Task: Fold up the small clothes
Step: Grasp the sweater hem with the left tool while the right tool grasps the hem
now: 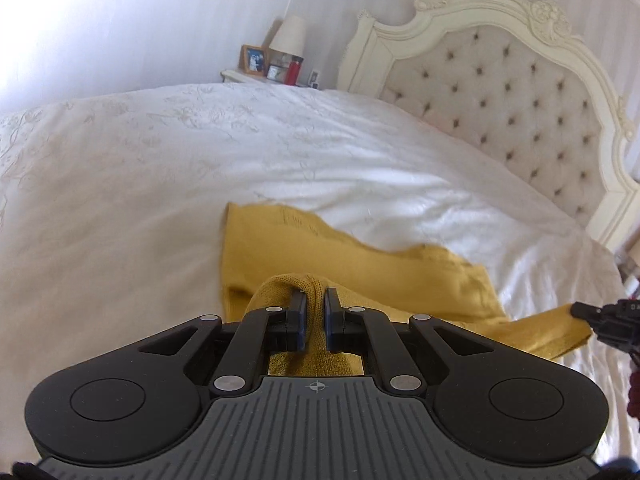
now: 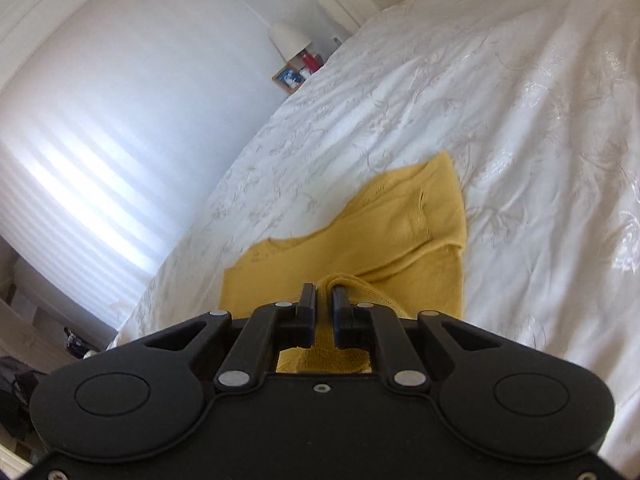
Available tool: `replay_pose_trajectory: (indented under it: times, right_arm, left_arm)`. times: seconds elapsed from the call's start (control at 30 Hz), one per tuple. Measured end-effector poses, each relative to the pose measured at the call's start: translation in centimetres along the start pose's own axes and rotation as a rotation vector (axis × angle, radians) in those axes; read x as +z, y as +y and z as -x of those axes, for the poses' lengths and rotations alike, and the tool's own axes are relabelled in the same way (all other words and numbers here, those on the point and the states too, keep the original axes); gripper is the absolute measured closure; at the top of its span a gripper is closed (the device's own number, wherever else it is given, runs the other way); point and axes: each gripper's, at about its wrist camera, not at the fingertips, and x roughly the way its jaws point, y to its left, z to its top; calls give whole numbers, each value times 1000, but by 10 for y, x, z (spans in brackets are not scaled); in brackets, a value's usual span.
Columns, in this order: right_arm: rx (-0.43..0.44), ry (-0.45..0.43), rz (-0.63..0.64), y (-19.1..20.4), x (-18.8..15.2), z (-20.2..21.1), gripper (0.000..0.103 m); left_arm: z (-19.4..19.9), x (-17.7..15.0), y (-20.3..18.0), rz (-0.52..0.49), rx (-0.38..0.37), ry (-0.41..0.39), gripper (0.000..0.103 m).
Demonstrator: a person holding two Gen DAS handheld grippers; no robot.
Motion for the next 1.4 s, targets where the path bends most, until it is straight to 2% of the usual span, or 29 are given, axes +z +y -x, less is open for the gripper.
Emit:
replay_pose_trajectory:
  times: [0.13,0.27,0.3,0.37,0.43,0.47,0.53,0.67,0.73,0.8,0.87,0.93,1.03,1.13,1.27,1.4]
  right_arm:
    - [-24,-68,-34,-12,21,-30,92]
    - [-67,-110,-44,-22,37,-58,90]
    - [-74,-104,-41,-23,38,-65,84]
    - [-80,-73,-37,-24,36,-74,84]
    - [-84,-21,-17,-24,28,-82,77]
    - [-104,9,6,-23,23,-86,61]
    - [-137,56,64,-22,10,-90,46]
    - [-200,113,160,-25,-10,-96,46]
    - [-214,114,185,-27,-14,-98,46]
    - [-209,110,207,-28,-17,-97,50]
    - [-194,98,232,-24,-18,-96,93]
    - [-162,82,207,-24,-17,-93,95]
    - [-66,14,53,-33,-8,-80,95]
    - [-22,-70,-62,-42,9,-69,95]
    - [-47,-123,-83,-47,34,-77,95]
    - [-82,-136,-100,-54,48,-100,95]
  left_arm:
    - [-32,19,4,-5,24,-9,95]
    - [-67,23,8,-11,47,34,95]
    - [-74,21,9,-18,54,47,95]
    - [-83,18,13,-18,63,67,95]
    - [-87,13,17,-11,67,83,95]
    - [-88,12,19,-11,70,88,95]
    - [-88,10,22,-9,75,94,95]
    - [-87,7,27,3,85,105,95]
    - [-85,6,28,3,88,107,95]
    - [-85,7,27,-1,90,106,95]
    - [-85,6,27,0,89,106,95]
    - [-82,7,26,1,89,98,95]
    - [-77,13,23,-3,80,73,95]
    - [-80,24,21,-6,70,57,95]
    - [-98,31,21,-14,84,61,95]
    - [-126,30,23,-25,112,109,94]
